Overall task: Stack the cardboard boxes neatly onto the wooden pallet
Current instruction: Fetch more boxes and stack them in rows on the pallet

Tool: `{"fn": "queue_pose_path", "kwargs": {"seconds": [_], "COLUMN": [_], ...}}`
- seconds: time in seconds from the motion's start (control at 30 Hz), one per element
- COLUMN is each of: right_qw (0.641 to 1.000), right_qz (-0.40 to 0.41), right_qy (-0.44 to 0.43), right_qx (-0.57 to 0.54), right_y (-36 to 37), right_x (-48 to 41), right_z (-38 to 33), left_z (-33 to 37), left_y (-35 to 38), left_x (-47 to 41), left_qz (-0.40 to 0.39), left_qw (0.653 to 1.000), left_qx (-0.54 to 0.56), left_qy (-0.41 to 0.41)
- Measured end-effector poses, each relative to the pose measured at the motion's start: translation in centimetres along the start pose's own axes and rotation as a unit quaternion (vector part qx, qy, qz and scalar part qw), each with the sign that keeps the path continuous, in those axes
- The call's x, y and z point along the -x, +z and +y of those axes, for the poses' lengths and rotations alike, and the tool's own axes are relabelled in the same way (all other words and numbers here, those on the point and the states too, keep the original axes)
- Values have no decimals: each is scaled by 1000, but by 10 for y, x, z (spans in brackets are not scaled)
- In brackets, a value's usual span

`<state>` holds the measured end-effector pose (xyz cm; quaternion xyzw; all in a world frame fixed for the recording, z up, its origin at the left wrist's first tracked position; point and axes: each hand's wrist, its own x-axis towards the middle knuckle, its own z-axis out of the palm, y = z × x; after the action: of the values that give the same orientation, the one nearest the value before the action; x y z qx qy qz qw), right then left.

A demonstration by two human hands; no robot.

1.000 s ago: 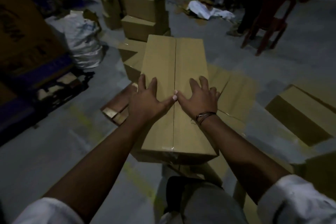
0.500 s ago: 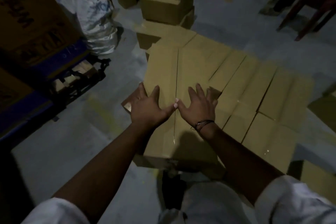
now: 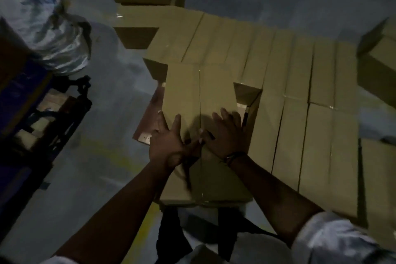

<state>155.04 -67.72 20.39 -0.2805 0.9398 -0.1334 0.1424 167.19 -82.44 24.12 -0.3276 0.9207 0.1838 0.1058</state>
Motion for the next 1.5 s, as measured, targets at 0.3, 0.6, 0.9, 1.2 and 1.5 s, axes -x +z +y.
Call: {"fn": "queue_pose_path", "kwargs": {"seconds": [0.3, 0.6, 0.9, 1.2, 1.5], "right_qw": [992, 984, 984, 987, 990], "right_qz": [11, -27, 11, 48, 24], "right_qy": [125, 171, 169, 142, 132], "right_qx": [0, 41, 61, 55, 50], "right_y": [76, 165, 225, 248, 257], "right_x": [-18, -37, -82, -110, -117], "right_z": [1, 59, 135, 184, 202], "left_z": [-47, -39, -10, 6, 12], "left_y": [71, 158, 245, 295, 313], "left_x": [-86, -153, -206, -229, -231], "left_qz": [-39, -223, -189, -112, -114], "left_qw": [984, 961, 971, 981, 983], "left_qx": [33, -39, -2, 14, 22], "left_qy": [173, 160, 144, 156, 143]}}
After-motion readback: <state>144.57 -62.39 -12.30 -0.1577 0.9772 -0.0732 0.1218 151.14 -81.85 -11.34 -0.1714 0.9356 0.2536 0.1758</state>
